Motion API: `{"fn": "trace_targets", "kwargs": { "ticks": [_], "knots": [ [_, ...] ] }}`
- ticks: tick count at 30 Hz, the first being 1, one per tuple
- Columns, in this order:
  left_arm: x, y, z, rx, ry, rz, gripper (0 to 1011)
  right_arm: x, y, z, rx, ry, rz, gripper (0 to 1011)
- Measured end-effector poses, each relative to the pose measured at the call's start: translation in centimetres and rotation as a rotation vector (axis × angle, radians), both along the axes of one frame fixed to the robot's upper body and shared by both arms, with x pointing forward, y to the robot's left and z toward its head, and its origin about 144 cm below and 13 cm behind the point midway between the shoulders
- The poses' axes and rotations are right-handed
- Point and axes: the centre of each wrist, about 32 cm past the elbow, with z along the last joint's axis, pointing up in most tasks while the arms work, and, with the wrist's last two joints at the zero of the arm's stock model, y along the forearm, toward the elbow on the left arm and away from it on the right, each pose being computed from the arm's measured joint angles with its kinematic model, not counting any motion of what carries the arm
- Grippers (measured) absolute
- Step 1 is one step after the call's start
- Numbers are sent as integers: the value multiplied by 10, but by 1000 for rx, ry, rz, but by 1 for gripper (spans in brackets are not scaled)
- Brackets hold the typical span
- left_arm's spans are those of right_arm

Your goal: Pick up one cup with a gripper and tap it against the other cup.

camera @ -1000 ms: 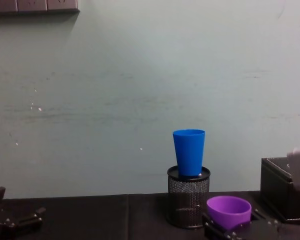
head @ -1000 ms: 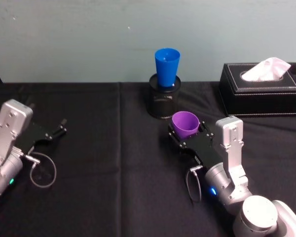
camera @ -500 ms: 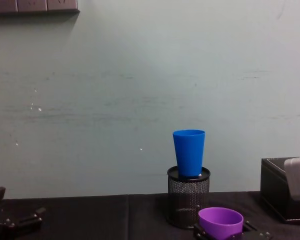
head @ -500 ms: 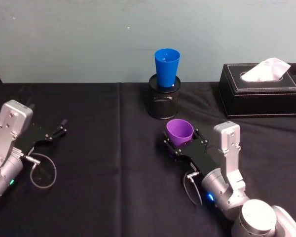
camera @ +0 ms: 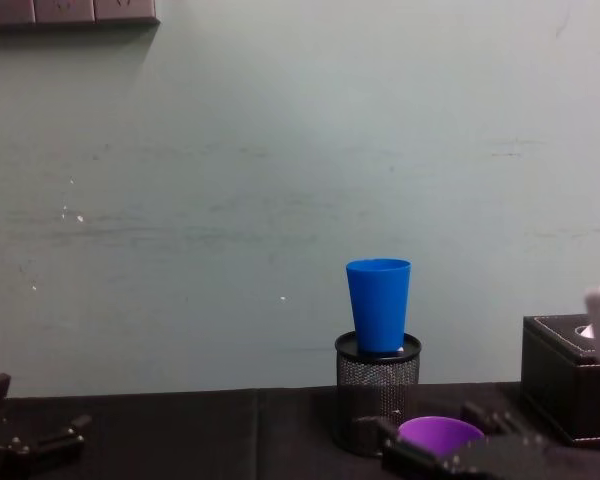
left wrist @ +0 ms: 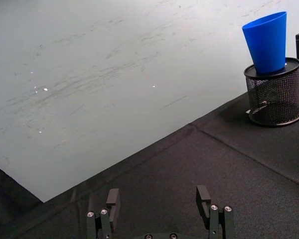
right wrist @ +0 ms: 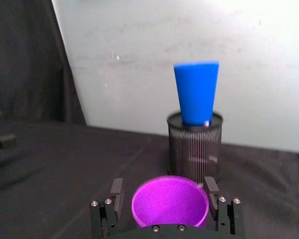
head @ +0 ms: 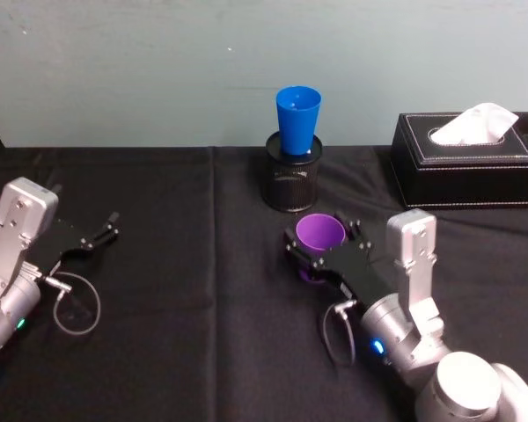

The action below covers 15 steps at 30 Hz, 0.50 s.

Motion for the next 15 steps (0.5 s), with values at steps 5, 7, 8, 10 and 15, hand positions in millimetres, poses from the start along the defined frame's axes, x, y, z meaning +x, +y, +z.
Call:
{"fn": "trace_targets", "kwargs": {
  "ticks": [5,7,8,10,15],
  "knots": [
    [0,0,0,0,0,0,1000,-9,-2,21,-12,-40,-15,1003],
    [0,0,0,0,0,0,1000,-15,-4,33,-27,-58,-31,1003],
    [0,0,0,0,0,0,1000,-18,-6,41,-35,-67,-52,1003],
    [0,0,0,0,0,0,1000,-20,-9,48,-42,-76,-75,1003],
    [0,0,0,0,0,0,1000,-22,-25,63,-52,-98,-213,1003]
  ]
}}
